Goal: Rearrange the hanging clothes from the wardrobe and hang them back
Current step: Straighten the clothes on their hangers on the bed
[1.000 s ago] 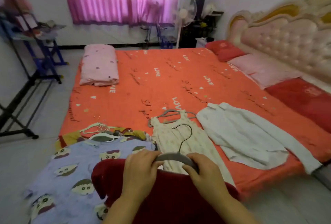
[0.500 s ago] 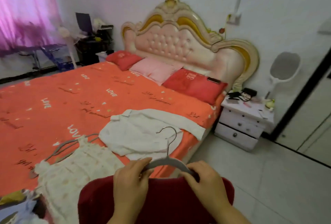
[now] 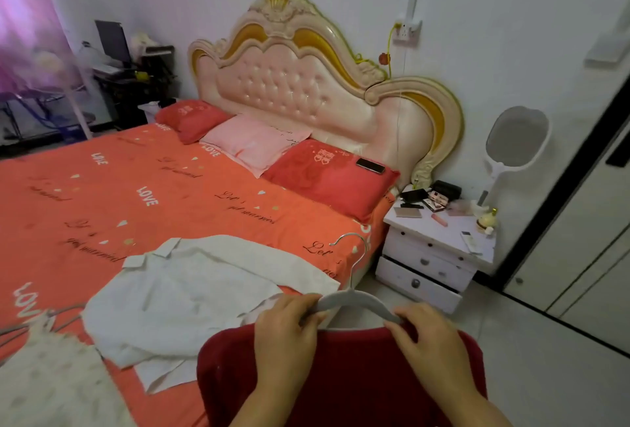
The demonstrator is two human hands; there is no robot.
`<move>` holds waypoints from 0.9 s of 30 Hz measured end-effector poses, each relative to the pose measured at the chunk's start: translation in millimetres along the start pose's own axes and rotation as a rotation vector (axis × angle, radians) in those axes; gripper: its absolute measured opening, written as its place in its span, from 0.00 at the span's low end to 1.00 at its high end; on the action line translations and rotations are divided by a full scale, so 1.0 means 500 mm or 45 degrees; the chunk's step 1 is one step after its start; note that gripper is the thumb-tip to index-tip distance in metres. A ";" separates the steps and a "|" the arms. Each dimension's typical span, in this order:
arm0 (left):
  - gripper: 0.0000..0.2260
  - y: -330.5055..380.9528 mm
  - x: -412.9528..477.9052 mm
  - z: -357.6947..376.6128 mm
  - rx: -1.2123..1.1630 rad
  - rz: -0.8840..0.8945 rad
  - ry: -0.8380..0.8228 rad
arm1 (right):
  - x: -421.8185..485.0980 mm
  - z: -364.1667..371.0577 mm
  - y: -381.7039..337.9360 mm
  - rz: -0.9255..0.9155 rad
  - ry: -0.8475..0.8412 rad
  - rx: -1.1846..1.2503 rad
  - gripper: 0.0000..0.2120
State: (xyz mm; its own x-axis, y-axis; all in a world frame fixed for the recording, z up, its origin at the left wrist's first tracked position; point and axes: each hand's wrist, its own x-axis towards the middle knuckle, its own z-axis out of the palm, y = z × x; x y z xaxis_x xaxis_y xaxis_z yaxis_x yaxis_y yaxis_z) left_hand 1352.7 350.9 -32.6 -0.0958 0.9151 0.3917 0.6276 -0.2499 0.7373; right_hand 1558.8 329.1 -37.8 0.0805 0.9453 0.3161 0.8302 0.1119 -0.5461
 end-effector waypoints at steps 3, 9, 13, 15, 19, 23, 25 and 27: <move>0.08 -0.011 0.099 0.073 -0.078 -0.069 0.014 | 0.123 0.015 0.047 -0.024 0.031 -0.049 0.04; 0.07 -0.091 0.344 0.212 -0.158 -0.125 0.016 | 0.415 0.090 0.110 -0.137 0.029 -0.115 0.05; 0.09 -0.126 0.501 0.267 -0.176 -0.179 0.020 | 0.603 0.127 0.130 -0.211 -0.017 -0.143 0.05; 0.10 -0.145 0.577 0.286 -0.195 -0.244 0.019 | 0.690 0.149 0.132 -0.247 -0.031 -0.140 0.05; 0.10 -0.199 0.700 0.313 -0.188 -0.324 0.001 | 0.840 0.211 0.129 -0.304 -0.070 -0.103 0.05; 0.10 -0.272 0.816 0.345 -0.184 -0.467 0.050 | 0.992 0.305 0.129 -0.398 -0.144 -0.083 0.06; 0.09 -0.314 0.871 0.361 -0.162 -0.546 0.081 | 1.071 0.364 0.128 -0.420 -0.208 -0.068 0.07; 0.10 -0.364 0.927 0.375 -0.159 -0.623 0.125 | 1.150 0.434 0.127 -0.461 -0.282 -0.054 0.07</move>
State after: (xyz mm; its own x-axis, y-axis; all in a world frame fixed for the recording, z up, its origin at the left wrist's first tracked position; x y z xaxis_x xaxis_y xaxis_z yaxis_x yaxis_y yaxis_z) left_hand 1339.2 879.7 -88.4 -0.4312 0.9018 0.0301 0.3945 0.1584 0.9052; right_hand 1538.0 946.0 -59.1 -0.3371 0.8907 0.3050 0.8056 0.4406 -0.3961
